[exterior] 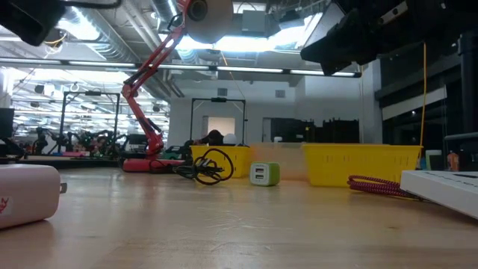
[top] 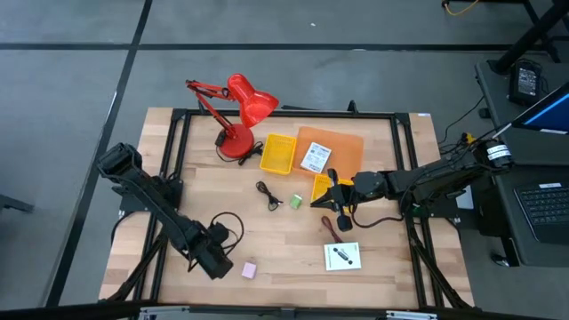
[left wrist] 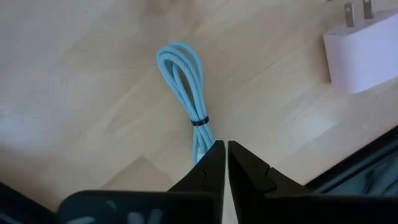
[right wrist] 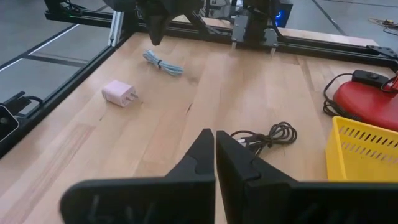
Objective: Pick and place items into bin
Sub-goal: Put the blue cable into the left yellow basket
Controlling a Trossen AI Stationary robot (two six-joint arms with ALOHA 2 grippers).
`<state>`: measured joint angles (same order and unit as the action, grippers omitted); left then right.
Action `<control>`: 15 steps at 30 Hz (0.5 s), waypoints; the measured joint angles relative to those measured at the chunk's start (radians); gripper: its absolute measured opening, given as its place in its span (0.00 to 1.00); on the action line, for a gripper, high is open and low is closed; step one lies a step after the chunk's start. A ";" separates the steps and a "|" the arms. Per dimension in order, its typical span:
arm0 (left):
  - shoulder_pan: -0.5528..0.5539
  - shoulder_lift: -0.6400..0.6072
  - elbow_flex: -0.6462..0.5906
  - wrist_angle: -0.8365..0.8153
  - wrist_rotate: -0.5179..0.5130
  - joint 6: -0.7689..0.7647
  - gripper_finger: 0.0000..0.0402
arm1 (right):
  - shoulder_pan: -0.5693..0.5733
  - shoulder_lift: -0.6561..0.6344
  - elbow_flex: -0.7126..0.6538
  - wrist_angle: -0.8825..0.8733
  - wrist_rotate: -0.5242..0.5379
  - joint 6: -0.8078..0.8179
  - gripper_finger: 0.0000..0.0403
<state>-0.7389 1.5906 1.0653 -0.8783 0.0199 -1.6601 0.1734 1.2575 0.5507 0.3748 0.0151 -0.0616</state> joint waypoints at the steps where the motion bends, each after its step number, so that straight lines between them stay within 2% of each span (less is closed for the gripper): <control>1: -0.008 0.000 0.000 0.000 -0.006 -0.013 0.07 | 0.000 0.000 0.000 0.000 0.000 0.000 0.00; 9: -0.059 0.000 0.000 -0.001 -0.044 -0.119 0.23 | 0.000 0.000 0.000 0.000 0.000 0.000 0.00; 15: -0.073 0.008 0.000 0.000 -0.096 -0.137 0.33 | 0.000 0.000 0.000 -0.002 0.000 0.000 0.00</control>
<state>-0.8120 1.5983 1.0653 -0.8786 -0.0758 -1.7973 0.1734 1.2575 0.5507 0.3731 0.0147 -0.0612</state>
